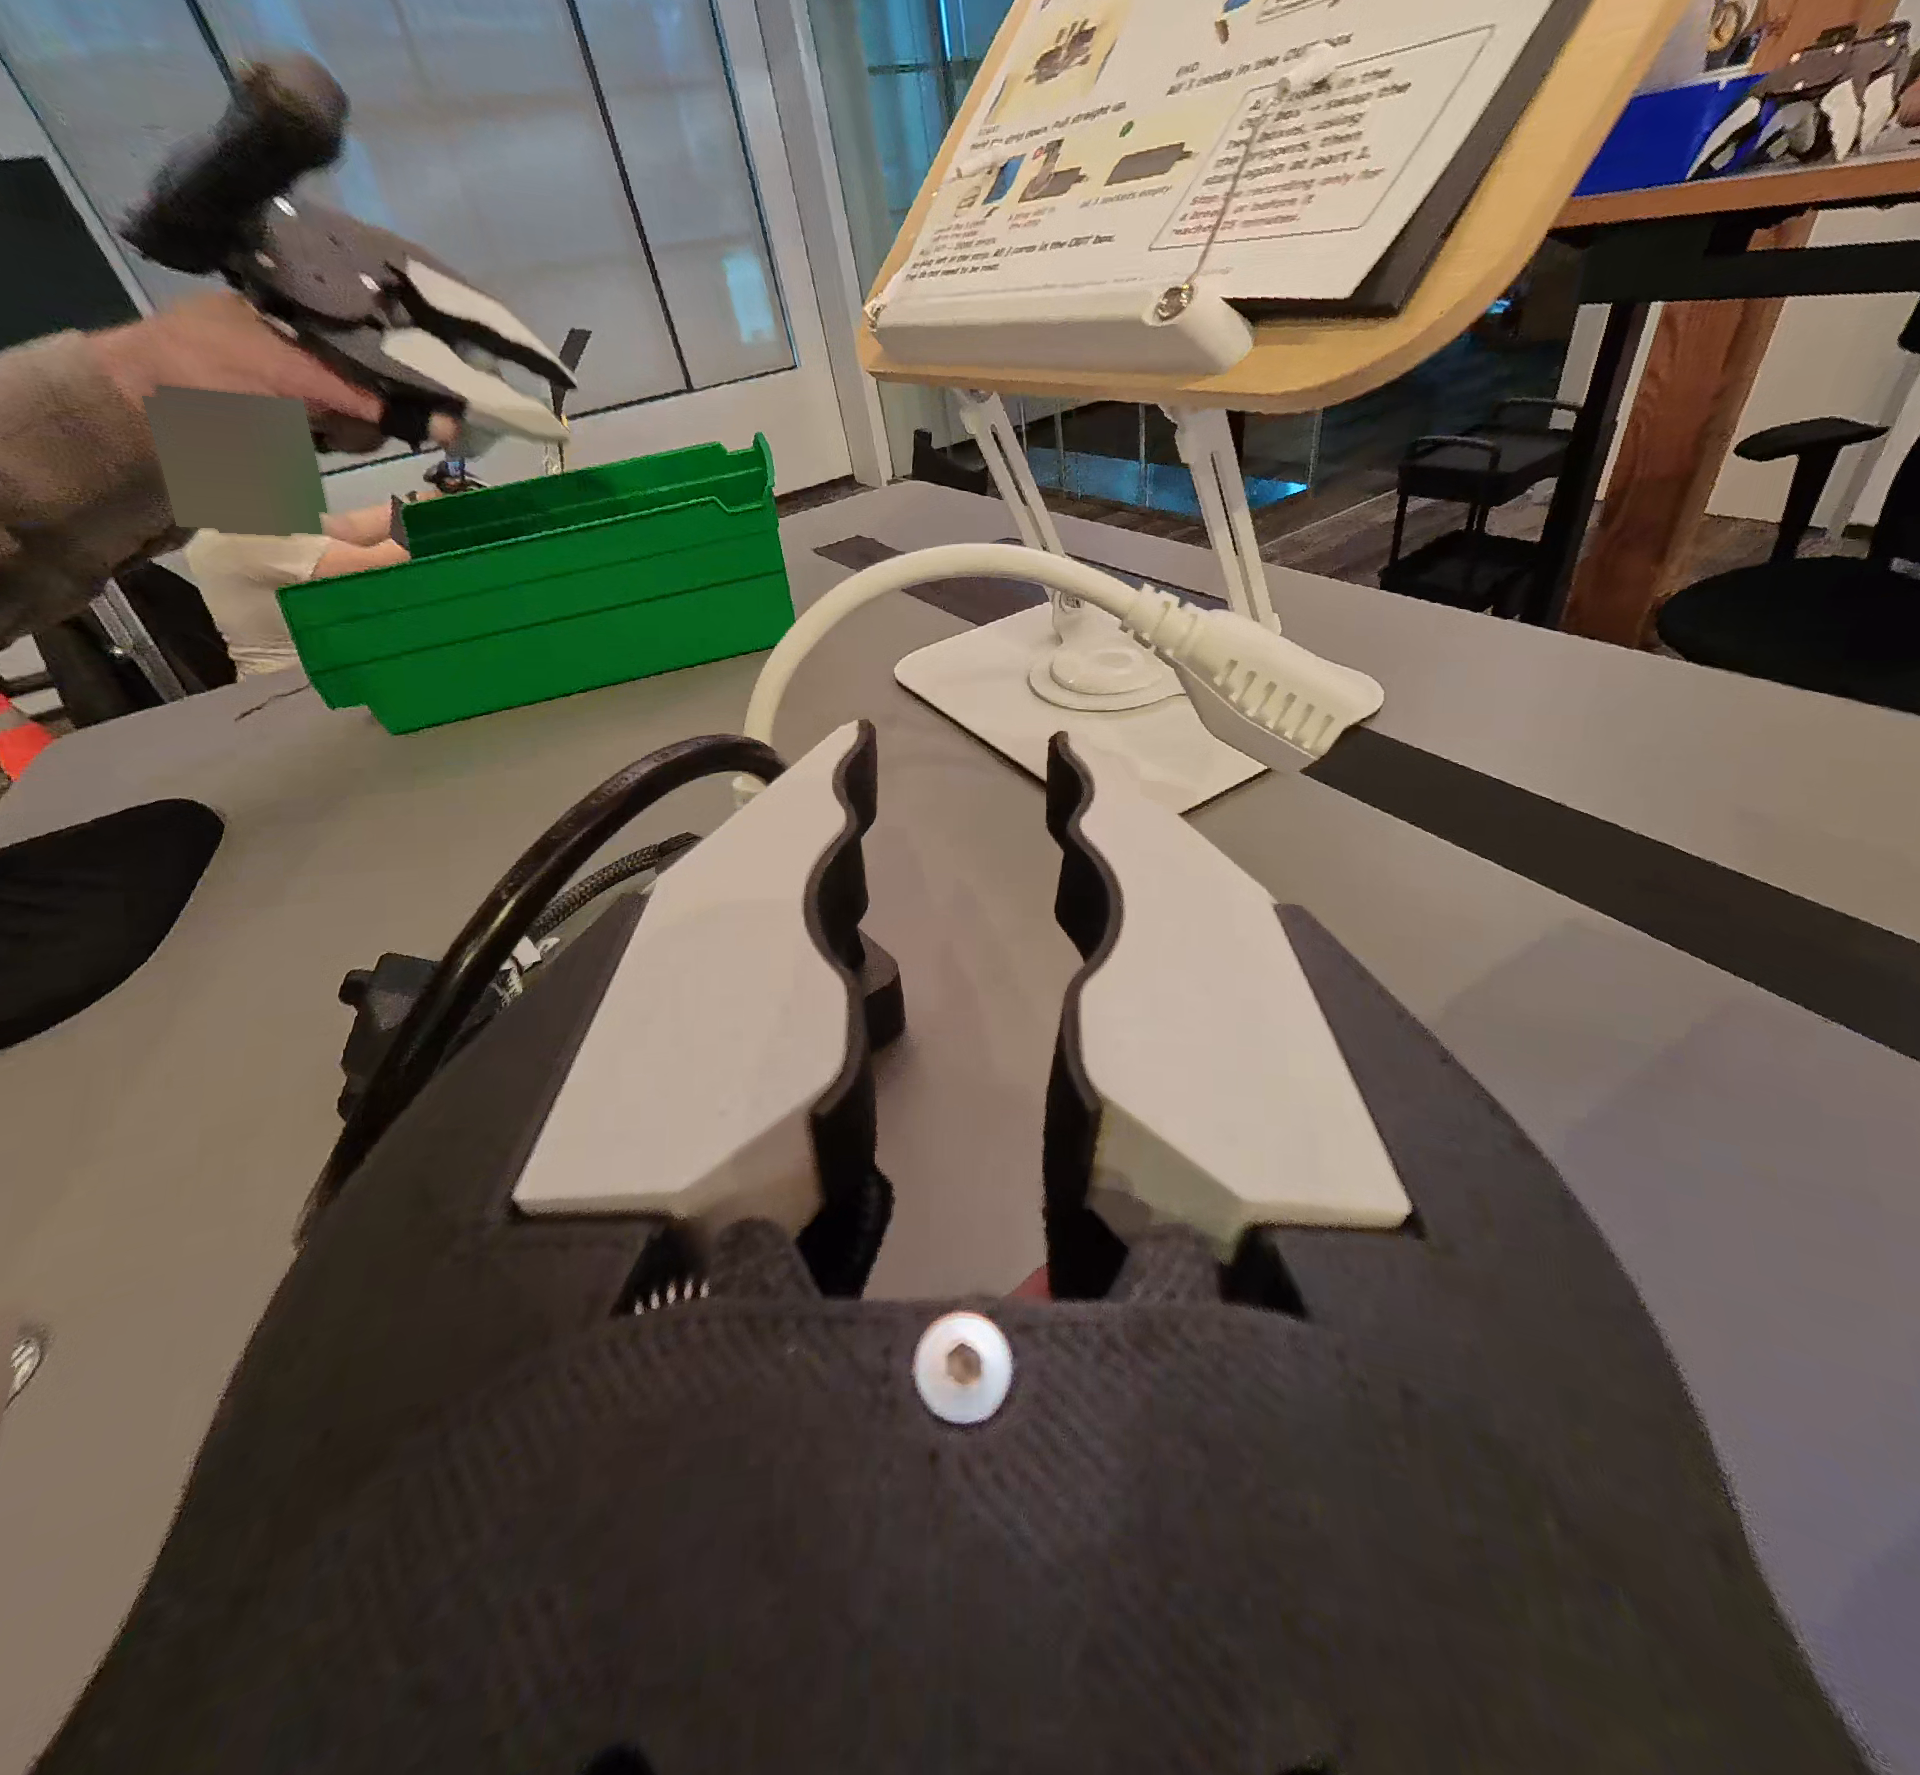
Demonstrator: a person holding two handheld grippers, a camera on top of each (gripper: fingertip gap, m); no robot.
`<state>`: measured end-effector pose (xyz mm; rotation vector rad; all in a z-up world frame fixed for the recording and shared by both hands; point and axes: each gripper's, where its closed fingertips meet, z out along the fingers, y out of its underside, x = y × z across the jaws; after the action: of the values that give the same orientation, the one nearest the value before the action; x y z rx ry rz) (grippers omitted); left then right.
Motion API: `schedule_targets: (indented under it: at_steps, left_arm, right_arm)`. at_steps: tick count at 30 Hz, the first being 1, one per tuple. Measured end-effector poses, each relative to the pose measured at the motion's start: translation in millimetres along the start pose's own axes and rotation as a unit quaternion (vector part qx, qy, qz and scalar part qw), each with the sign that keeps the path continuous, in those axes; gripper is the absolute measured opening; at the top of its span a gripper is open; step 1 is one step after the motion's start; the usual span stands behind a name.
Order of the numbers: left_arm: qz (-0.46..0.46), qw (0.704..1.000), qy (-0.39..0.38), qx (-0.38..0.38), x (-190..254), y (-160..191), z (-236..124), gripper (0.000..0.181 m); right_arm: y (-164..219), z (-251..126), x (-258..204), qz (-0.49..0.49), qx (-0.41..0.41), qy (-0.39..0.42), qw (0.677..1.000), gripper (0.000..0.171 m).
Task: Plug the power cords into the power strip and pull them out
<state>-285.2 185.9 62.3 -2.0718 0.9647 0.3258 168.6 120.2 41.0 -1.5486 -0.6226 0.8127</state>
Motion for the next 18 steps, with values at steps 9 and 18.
schedule_targets:
  at_steps: [9, 18]
  left_arm:
    - [0.043, 0.978, 0.005, -0.204, -14.6, 101.8, 98.6, 0.046]
    - [-0.055, 0.97, 0.075, -0.224, -6.4, 117.6, 125.6, 0.039]
  right_arm:
    - [18.2, 1.3, 8.6, 0.009, -0.027, 0.007, 1.0, 0.032]
    - [22.6, 1.9, 6.9, -0.002, -0.037, 0.003, 0.999, 0.031]
